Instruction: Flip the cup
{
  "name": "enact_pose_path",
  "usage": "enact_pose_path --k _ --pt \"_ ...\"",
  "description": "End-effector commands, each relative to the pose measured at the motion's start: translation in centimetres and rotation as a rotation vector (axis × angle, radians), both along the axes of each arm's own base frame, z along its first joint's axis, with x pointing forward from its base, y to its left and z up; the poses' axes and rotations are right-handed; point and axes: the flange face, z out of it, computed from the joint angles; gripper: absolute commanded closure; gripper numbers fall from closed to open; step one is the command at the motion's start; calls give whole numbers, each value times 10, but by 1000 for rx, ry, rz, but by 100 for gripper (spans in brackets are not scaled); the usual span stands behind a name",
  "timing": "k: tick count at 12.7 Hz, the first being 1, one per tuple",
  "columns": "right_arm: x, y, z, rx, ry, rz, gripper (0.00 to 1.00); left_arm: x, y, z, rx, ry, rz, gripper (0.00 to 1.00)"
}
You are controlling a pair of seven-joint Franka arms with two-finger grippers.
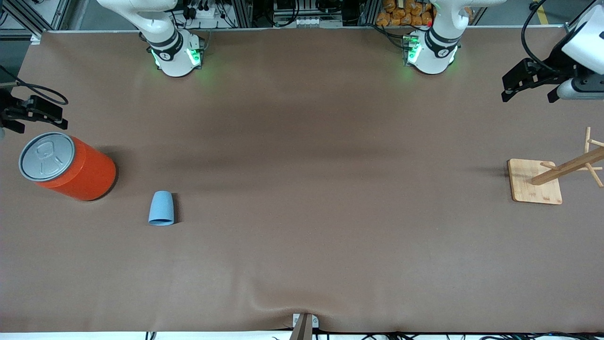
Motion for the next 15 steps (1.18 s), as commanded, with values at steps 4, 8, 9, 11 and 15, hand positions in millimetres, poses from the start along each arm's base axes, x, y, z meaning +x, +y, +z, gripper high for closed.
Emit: enact_pose_path --k 4,8,9,11,15 --pt "-19 0 -3 16 5 -36 0 3 6 8 -8 0 -6 0" --pt "-16 6 -12 43 33 -57 0 -3 25 7 -6 33 -33 0" --pt "-11 6 -24 87 61 -64 0 -5 29 12 -5 29 -27 0" --pt "7 5 -57 142 108 -72 0 -6 30 16 -6 21 -26 0" --pt "39 19 -109 141 123 -41 0 -8 34 18 -12 15 -11 0"
